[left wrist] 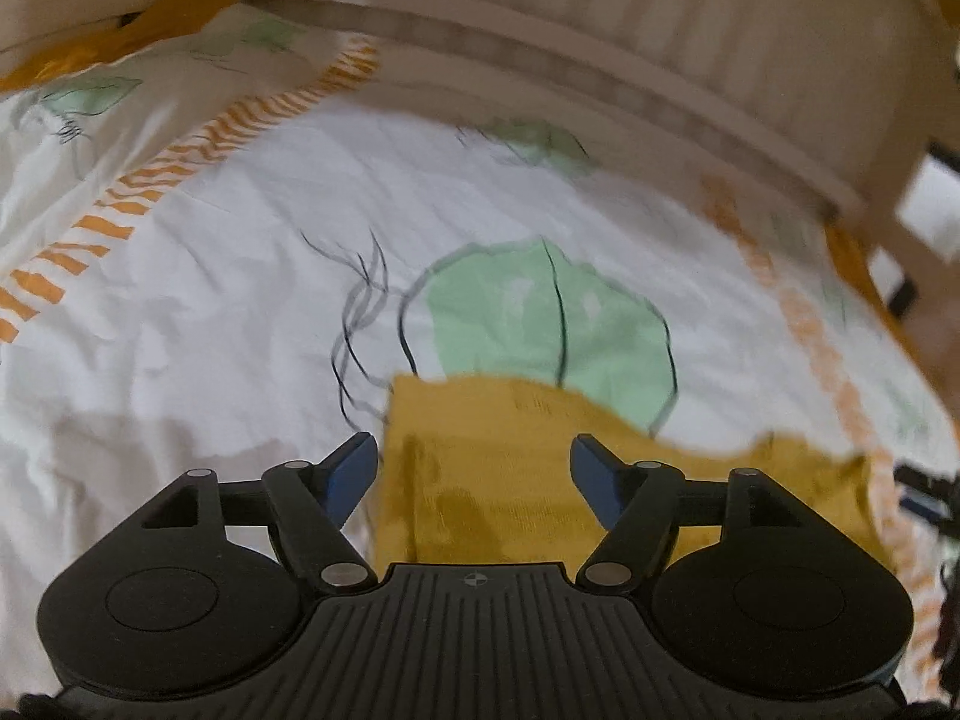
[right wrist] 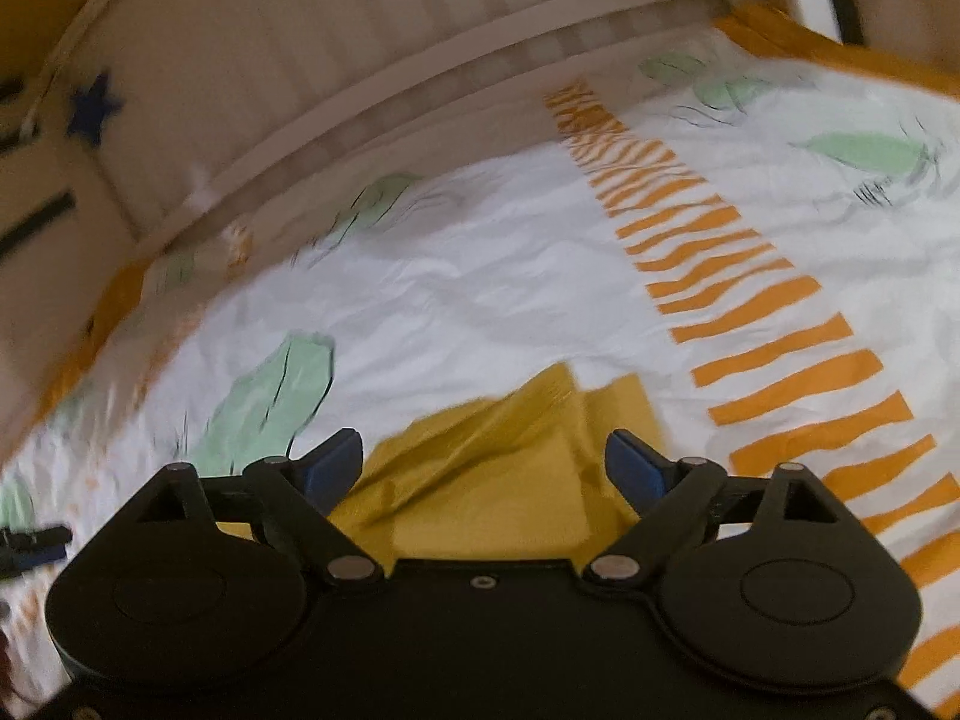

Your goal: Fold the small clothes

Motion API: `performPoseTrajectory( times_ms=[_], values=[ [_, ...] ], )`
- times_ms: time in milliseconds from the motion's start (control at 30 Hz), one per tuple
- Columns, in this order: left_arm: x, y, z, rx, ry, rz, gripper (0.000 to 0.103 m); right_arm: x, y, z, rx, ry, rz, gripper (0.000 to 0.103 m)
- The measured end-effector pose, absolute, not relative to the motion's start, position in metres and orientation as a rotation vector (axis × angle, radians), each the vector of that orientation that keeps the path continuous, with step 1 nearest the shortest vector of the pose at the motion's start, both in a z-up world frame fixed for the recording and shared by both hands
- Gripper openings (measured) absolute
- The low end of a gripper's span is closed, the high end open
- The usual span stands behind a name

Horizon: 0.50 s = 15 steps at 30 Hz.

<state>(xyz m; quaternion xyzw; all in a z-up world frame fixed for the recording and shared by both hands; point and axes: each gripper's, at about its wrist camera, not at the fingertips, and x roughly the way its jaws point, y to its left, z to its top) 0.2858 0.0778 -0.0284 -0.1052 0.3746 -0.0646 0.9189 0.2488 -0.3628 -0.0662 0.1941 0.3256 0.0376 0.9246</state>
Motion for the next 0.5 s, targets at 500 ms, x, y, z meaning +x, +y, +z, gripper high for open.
performPoseTrajectory(
  times_ms=[500],
  values=[
    [0.302,0.073,-0.085,-0.167,0.938,-0.170,0.070,0.267,-0.266,-0.086,0.003,0.817,0.194,0.093]
  ],
)
